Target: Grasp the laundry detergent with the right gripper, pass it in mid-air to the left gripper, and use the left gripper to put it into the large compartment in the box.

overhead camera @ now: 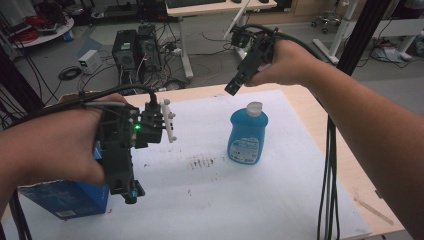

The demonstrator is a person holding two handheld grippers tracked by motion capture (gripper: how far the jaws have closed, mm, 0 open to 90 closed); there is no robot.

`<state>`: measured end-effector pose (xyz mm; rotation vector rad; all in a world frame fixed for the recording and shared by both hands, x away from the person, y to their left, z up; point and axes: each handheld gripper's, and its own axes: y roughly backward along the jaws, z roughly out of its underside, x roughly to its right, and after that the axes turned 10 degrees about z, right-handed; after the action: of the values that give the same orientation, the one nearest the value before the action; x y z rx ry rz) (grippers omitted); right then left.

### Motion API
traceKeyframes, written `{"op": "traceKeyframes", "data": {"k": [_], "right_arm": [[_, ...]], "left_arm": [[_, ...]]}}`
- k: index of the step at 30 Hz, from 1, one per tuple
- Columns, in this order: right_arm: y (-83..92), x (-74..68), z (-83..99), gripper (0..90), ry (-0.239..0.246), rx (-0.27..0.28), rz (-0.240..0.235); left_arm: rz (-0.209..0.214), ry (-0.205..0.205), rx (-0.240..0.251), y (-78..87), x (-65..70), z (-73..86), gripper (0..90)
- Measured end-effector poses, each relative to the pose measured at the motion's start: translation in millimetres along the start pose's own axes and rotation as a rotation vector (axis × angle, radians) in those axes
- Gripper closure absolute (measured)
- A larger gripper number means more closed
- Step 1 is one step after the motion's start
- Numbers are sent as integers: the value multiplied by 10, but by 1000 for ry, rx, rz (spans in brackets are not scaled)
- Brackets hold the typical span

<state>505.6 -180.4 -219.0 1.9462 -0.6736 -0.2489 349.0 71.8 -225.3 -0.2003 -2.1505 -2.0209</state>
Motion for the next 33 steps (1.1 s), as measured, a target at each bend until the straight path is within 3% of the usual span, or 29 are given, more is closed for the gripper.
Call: {"op": "traceKeyframes", "data": {"k": [8, 10, 11, 18, 25, 33], "right_arm": [[221, 70, 379, 21, -65, 65, 7], [307, 86, 566, 21, -91, 105, 9], [307, 86, 566, 21, -91, 105, 9], [449, 74, 1027, 21, -133, 219, 6], [418, -19, 1349, 21, -146, 292, -5], [259, -79, 1578, 21, -184, 313, -28]], "left_arm": [[3, -1, -12, -28, 20, -57, 17], [1, -4, -16, -33, 28, -75, 17], [2, -3, -17, -37, 33, -84, 17], [3, -5, -22, -53, 65, -140, 17], [0, -9, -29, -44, 81, -167, 17], [-1, -14, -27, -46, 106, -177, 17]]}}
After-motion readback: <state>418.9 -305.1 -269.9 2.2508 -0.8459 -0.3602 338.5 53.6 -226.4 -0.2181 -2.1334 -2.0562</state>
